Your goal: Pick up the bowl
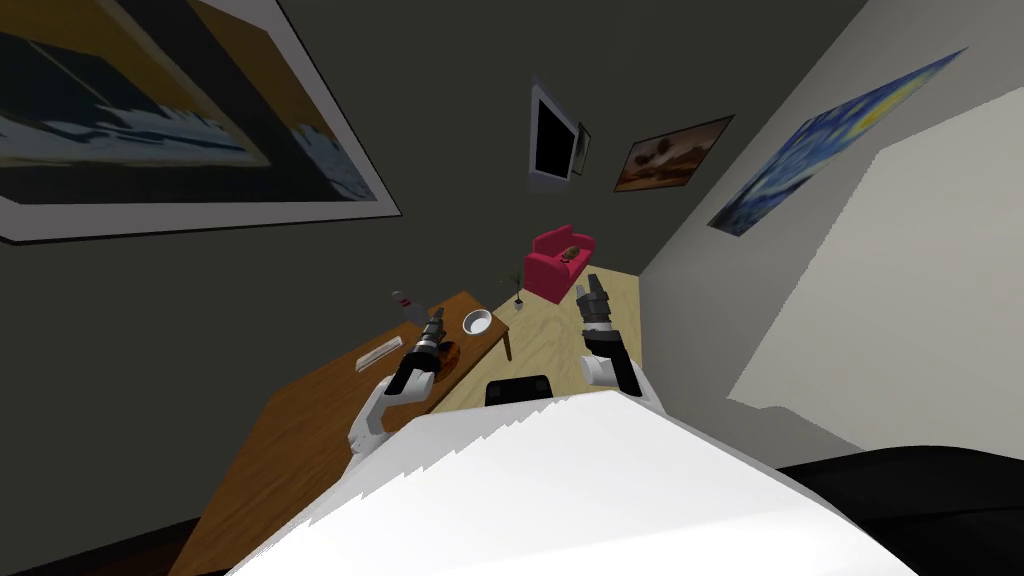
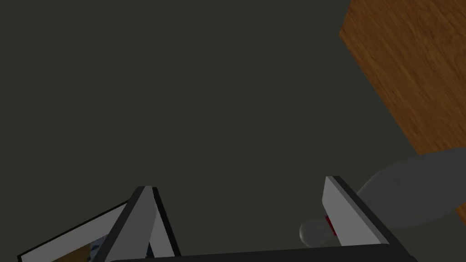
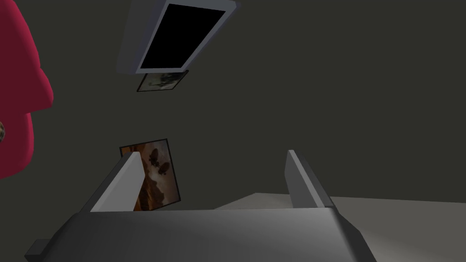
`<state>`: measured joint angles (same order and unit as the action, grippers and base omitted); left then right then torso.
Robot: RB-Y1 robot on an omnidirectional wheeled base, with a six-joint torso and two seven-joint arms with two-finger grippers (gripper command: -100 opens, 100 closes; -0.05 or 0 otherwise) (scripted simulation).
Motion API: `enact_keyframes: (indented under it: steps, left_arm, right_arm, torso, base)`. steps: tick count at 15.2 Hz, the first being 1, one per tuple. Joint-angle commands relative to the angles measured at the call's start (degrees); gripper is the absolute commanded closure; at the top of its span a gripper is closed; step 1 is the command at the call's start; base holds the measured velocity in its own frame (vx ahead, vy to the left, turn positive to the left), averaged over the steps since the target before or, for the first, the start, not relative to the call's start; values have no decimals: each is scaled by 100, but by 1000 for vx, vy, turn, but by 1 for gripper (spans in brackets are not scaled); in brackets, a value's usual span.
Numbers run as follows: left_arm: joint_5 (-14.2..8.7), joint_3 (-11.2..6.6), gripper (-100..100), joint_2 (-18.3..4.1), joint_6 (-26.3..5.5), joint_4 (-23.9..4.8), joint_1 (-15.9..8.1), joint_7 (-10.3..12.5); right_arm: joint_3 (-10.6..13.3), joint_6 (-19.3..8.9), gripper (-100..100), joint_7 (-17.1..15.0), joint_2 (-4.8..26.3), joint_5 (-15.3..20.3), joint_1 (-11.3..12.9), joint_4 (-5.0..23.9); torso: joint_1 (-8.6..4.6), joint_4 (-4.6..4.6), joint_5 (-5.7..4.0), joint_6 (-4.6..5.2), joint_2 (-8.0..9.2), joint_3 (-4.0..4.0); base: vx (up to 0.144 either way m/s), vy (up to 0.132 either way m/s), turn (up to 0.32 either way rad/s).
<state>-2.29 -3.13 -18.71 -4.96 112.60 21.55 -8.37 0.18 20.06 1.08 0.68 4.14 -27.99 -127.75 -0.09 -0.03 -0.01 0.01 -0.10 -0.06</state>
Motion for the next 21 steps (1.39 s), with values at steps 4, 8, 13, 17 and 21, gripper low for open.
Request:
enact_keyframes:
  steps: [4,8,13,17,21]
  left_arm:
    - [-96,-76,-100,-124,-517,-307,-183,-61]
    - [-199,-158,-100,-217,-999,-647,-386,-136]
    - [-304,-240,-100,-285,-1544,-992,-593,-211]
    - [-356,-280,-100,-309,-1976,-1165,-696,-248]
    - [-461,-360,-100,-342,-2454,-1507,-902,-322]
  right_arm:
    - [0,0,0,0,0,0,0,0]
    - [0,0,0,0,0,0,0,0]
    - [0,0,0,0,0,0,0,0]
    - [0,0,0,0,0,0,0,0]
    - [0,0,0,0,0,0,0,0]
  torso:
    - [-2,-1,-1,0,-3,-2]
    - [1,0,0,-1,1,0]
    - [0,0,-1,-1,0,0]
    - [0,0,-1,0,-2,-1]
    - [0,-1,-1,-2,-2,-1]
  base:
    - [24,-24,-59]
    - [20,-19,-51]
    - [24,-20,-58]
    - [27,-21,-56]
    - [29,-22,-55]
